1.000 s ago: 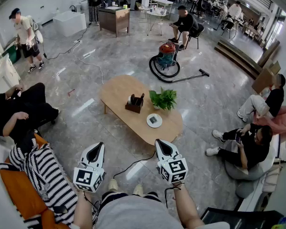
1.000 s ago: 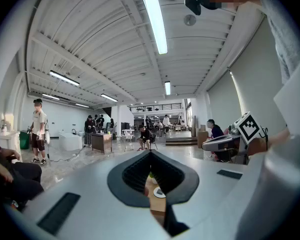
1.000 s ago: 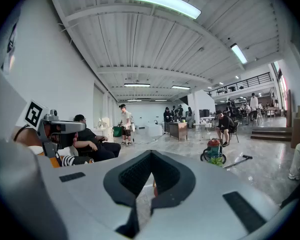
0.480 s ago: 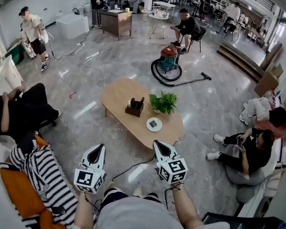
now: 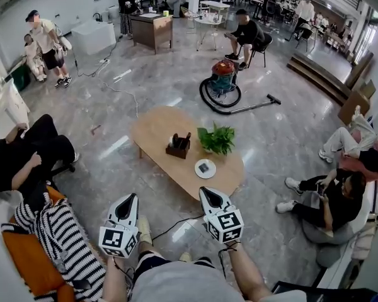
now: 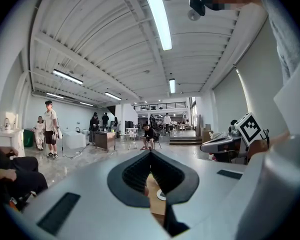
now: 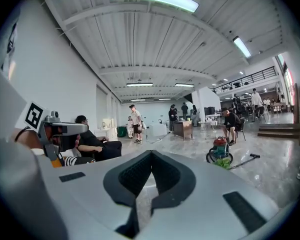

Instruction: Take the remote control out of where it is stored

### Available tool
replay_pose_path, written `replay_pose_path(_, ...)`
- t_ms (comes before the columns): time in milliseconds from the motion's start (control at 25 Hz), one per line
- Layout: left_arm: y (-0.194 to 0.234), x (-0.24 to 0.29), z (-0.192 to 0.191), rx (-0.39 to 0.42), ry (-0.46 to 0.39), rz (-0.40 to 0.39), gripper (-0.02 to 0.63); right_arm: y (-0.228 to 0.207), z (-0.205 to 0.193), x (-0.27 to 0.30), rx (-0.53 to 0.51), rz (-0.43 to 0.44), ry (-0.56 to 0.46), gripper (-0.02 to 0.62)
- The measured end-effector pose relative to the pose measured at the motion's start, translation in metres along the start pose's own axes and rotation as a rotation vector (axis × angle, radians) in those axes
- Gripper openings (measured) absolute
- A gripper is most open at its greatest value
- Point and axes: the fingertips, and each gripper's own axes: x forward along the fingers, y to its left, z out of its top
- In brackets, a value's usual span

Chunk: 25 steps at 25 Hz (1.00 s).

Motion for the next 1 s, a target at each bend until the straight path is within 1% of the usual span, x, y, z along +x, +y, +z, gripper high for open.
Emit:
replay_pose_path(160,0.028,0.032,-0.006,-0.002,0.005,-0.011,0.005,-0.012,-0.001,0.037,0.011,-0.009,0.003,0.007)
replay_pose_path(320,0.067,0.070,-0.005,0.000,0.001,-0.033,0.005,-0.023,0.002,0.086,0.023,-0.032,0.010,0.007)
replay_pose_path(480,0.118,0.114,0.008,0.014,0.003,-0.061,0.005,-0.029,0.022,0.144,0.027,-0.063,0.007,0.008)
replay_pose_path(560,0.146,0.136,0.016,0.012,0.008,-0.083,0.005,-0.031,0.037,0.172,0.036,-0.086,-0.002,0.008)
replay_pose_path(680,0.181,0.171,0.024,0.029,0.019,-0.132,0.005,-0.038,0.054,0.212,0.050,-0.134,-0.006,0.006)
replay_pose_path(840,0.219,0.216,0.027,0.028,0.014,-0.200,0.005,-0.050,0.063,0.261,0.054,-0.190,0.005,0.006)
replay_pose_path(1000,0.259,0.253,0.028,0.012,0.004,-0.226,0.005,-0.058,0.069,0.307,0.048,-0.230,0.025,0.008)
